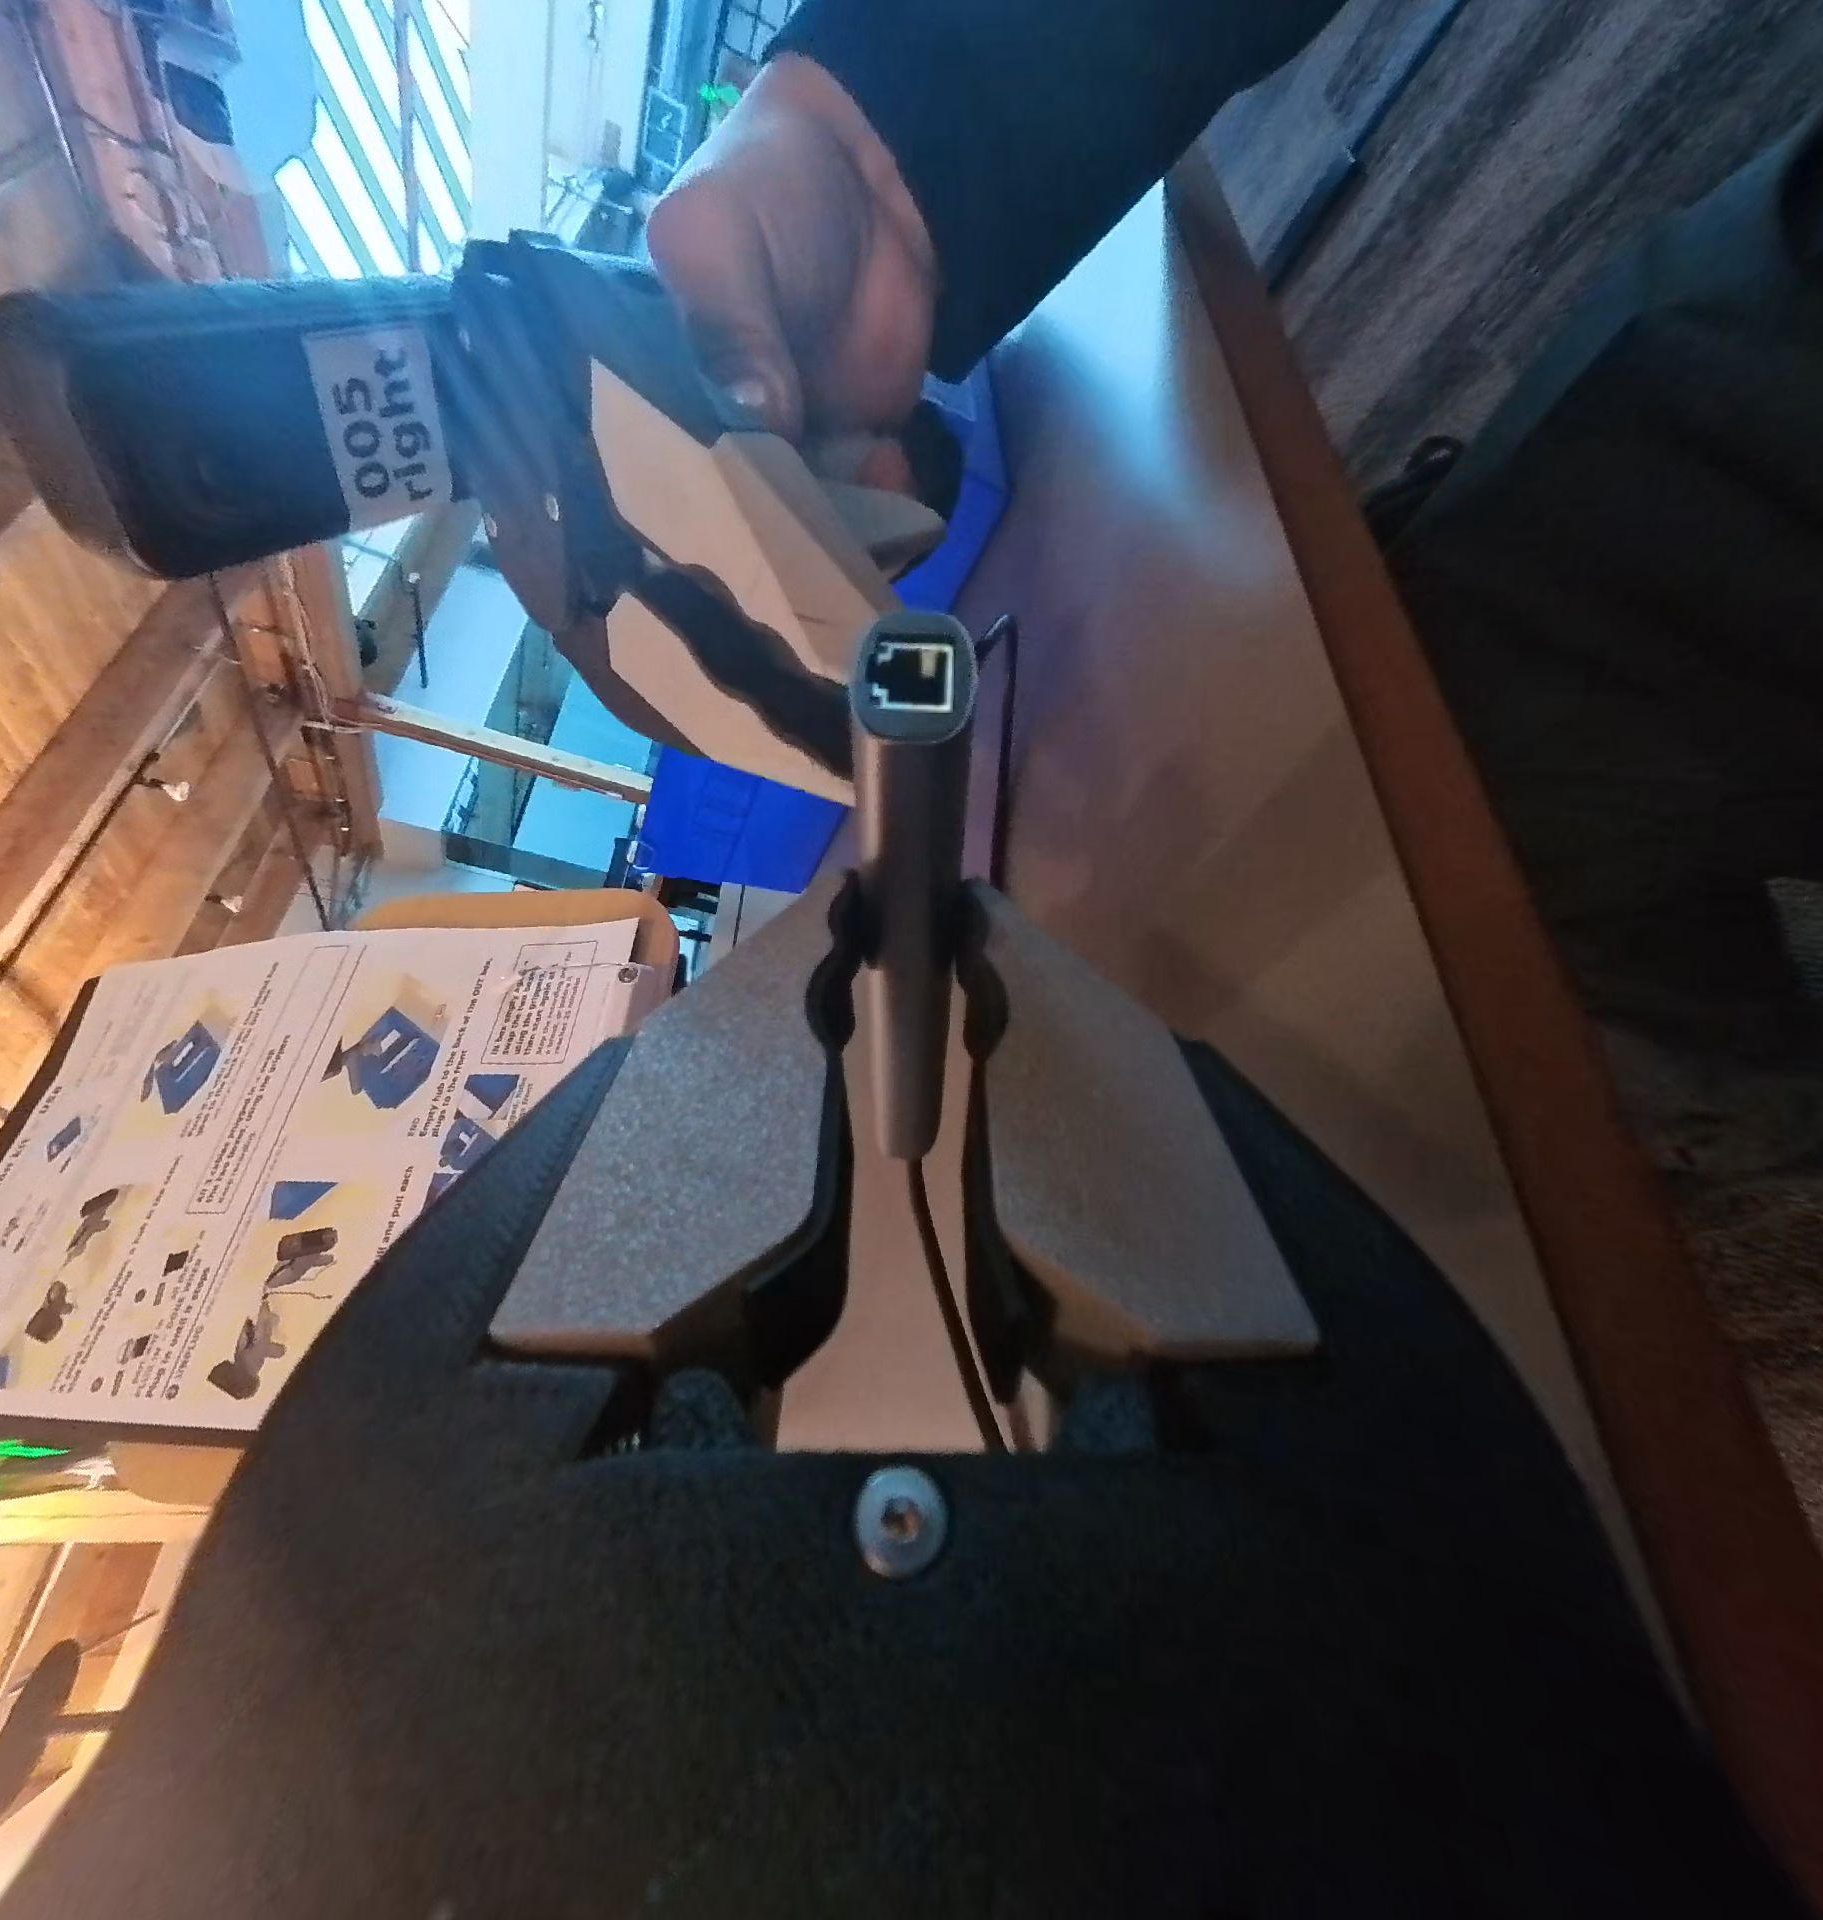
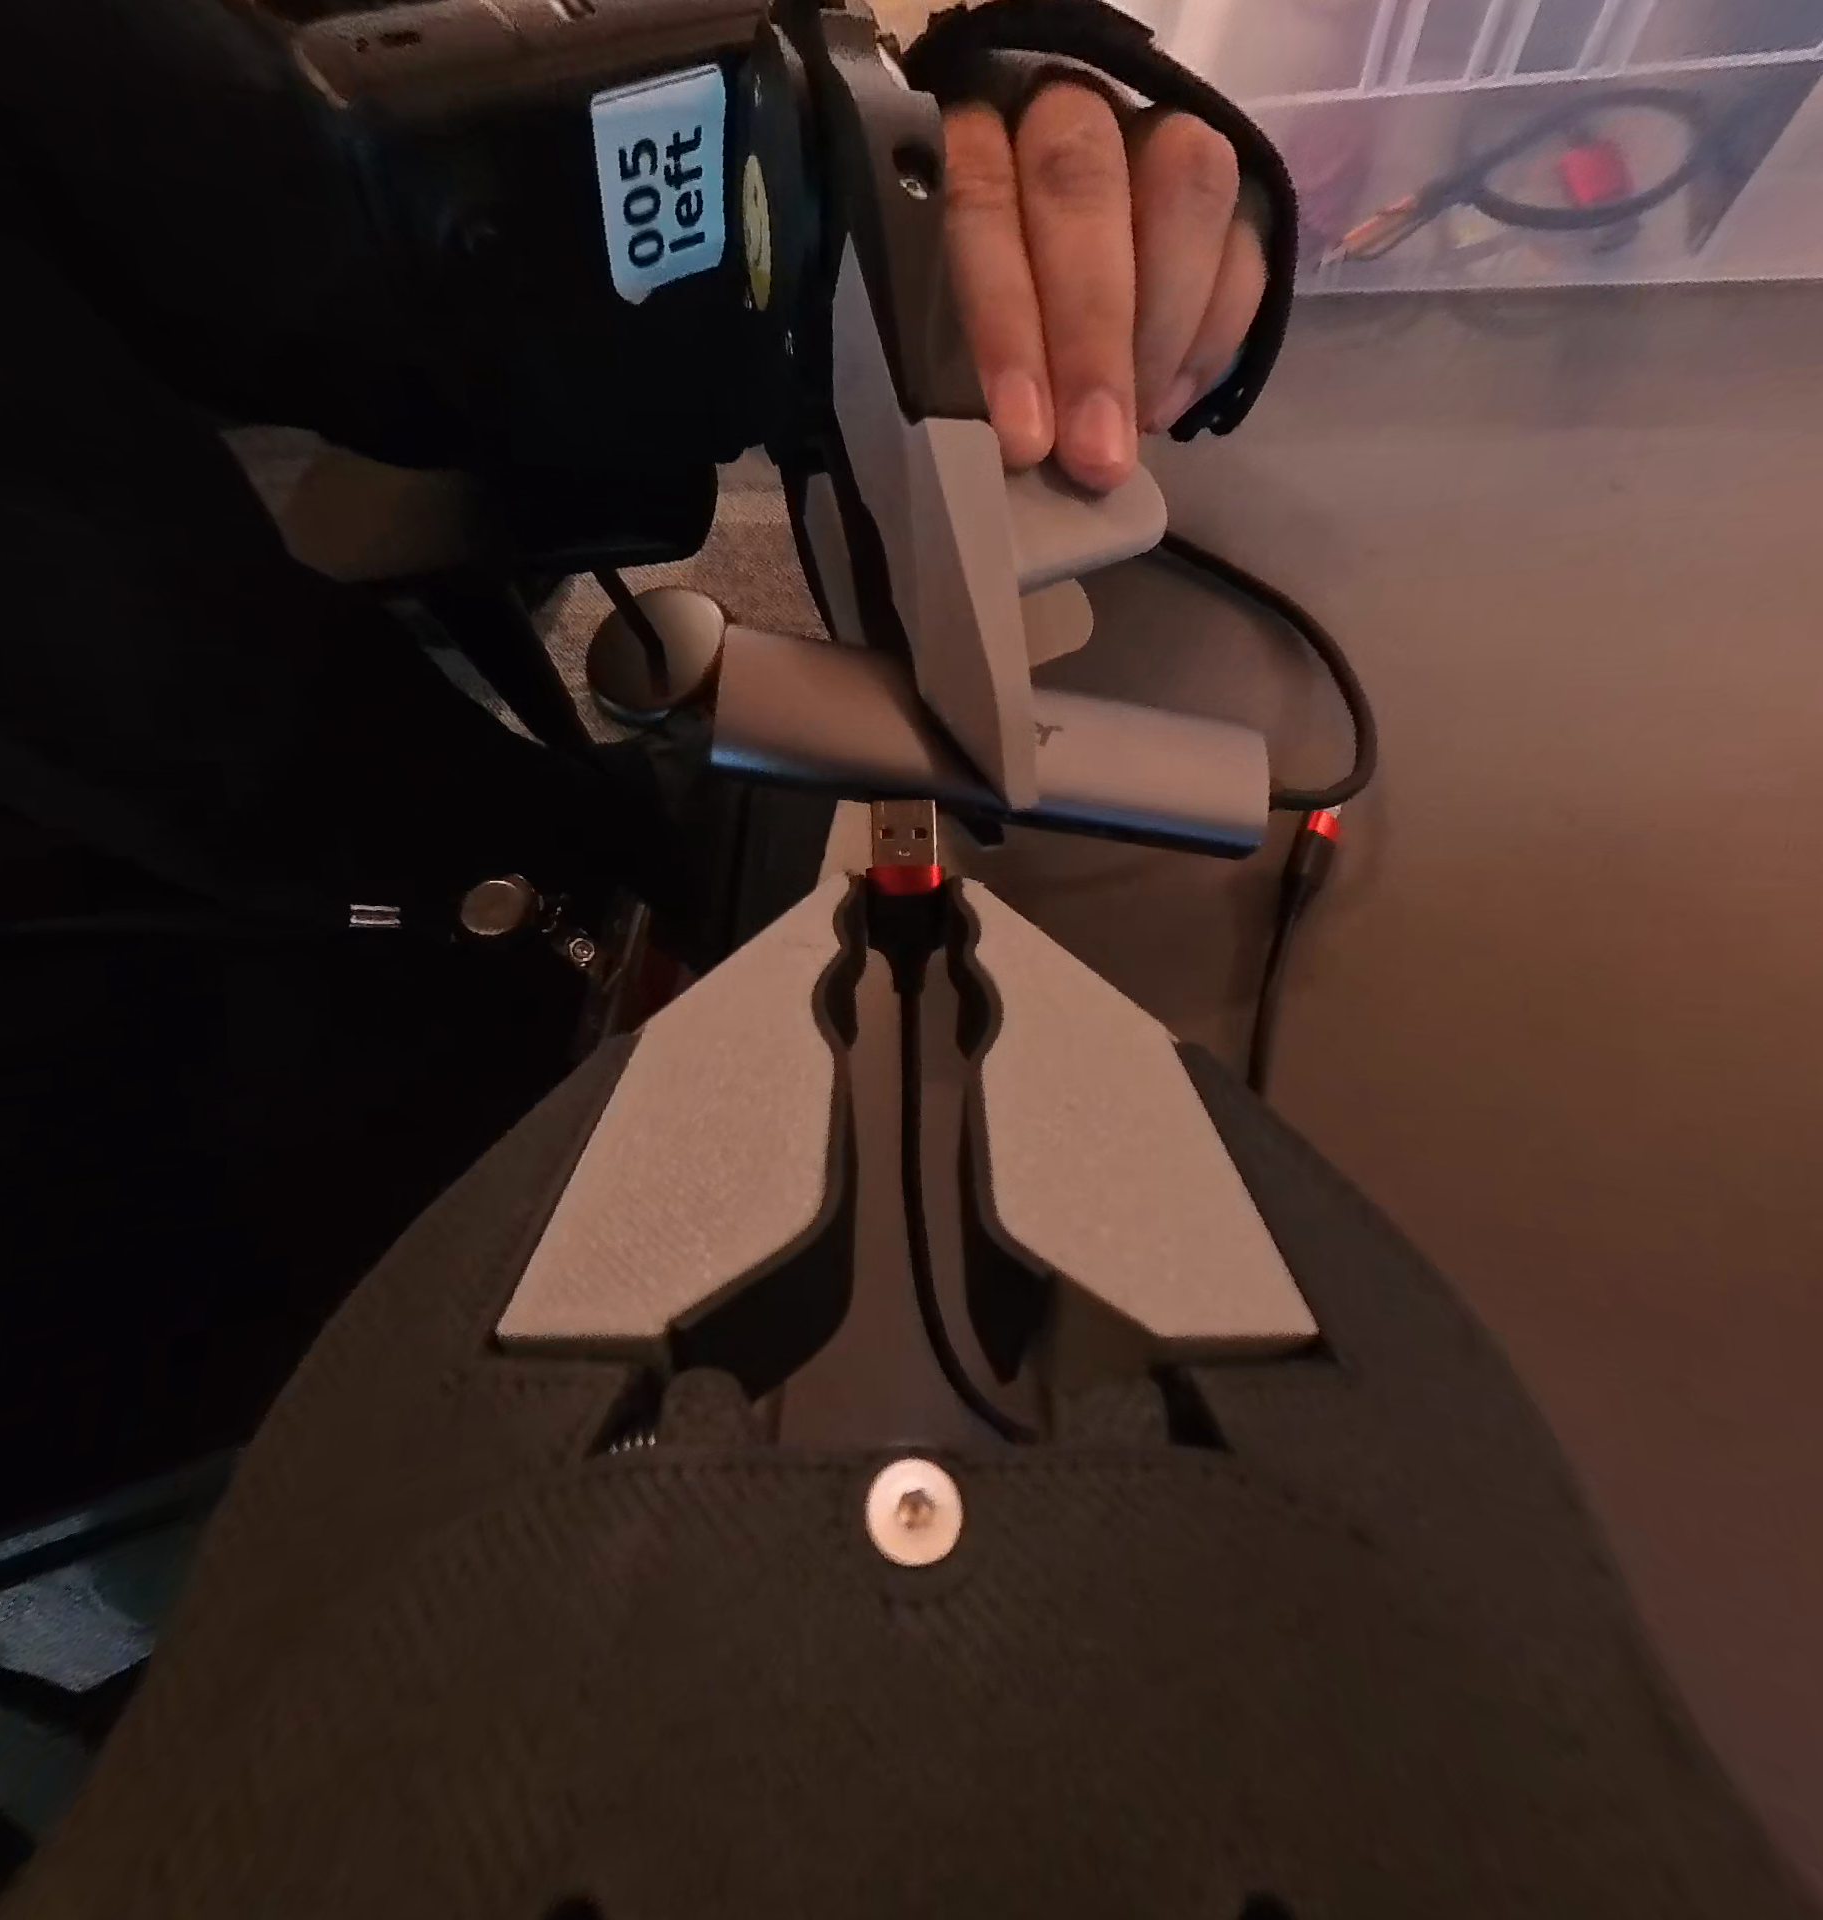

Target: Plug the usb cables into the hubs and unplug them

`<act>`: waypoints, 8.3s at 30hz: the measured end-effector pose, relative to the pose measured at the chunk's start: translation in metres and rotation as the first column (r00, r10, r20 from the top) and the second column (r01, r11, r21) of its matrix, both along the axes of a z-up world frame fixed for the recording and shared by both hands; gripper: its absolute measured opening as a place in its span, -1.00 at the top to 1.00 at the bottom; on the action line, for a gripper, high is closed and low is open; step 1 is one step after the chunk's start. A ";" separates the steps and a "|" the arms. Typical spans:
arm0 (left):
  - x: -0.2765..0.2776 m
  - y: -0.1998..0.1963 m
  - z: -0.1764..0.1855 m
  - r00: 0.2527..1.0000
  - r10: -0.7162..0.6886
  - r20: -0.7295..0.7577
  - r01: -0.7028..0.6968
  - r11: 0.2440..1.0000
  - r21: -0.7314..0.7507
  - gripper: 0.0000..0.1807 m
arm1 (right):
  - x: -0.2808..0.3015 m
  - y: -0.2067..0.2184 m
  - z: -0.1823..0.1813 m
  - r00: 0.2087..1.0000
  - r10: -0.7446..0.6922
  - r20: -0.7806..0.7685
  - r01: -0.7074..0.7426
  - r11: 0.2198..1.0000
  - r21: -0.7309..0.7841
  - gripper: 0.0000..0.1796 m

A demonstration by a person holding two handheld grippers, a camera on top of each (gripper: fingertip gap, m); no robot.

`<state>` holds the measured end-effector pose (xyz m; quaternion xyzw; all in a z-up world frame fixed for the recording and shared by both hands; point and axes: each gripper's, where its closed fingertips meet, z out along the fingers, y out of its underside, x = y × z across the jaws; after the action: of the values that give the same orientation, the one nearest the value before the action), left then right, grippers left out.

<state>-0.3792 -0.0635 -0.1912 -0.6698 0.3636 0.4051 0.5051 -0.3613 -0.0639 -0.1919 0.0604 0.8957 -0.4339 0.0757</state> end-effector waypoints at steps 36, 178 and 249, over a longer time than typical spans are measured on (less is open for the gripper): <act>-0.020 0.004 -0.015 0.923 0.201 -0.329 -0.229 0.972 -0.047 0.84 | -0.016 0.003 -0.017 0.987 -0.015 -0.161 0.029 0.996 0.088 0.86; -0.022 0.006 -0.025 0.946 0.268 -0.180 -0.285 0.955 -0.077 0.71 | -0.038 0.000 -0.035 0.944 0.014 -0.330 0.016 0.996 0.087 0.86; -0.081 -0.003 -0.027 0.736 0.580 -0.348 -0.641 0.763 -0.085 0.84 | -0.075 0.017 -0.030 0.913 -0.290 -0.287 0.337 0.933 0.127 0.86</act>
<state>-0.4601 -0.0663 -0.2180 -0.7293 0.2336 0.6073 0.2118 -0.4364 -0.0465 -0.2220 0.1517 0.9107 -0.3647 -0.1205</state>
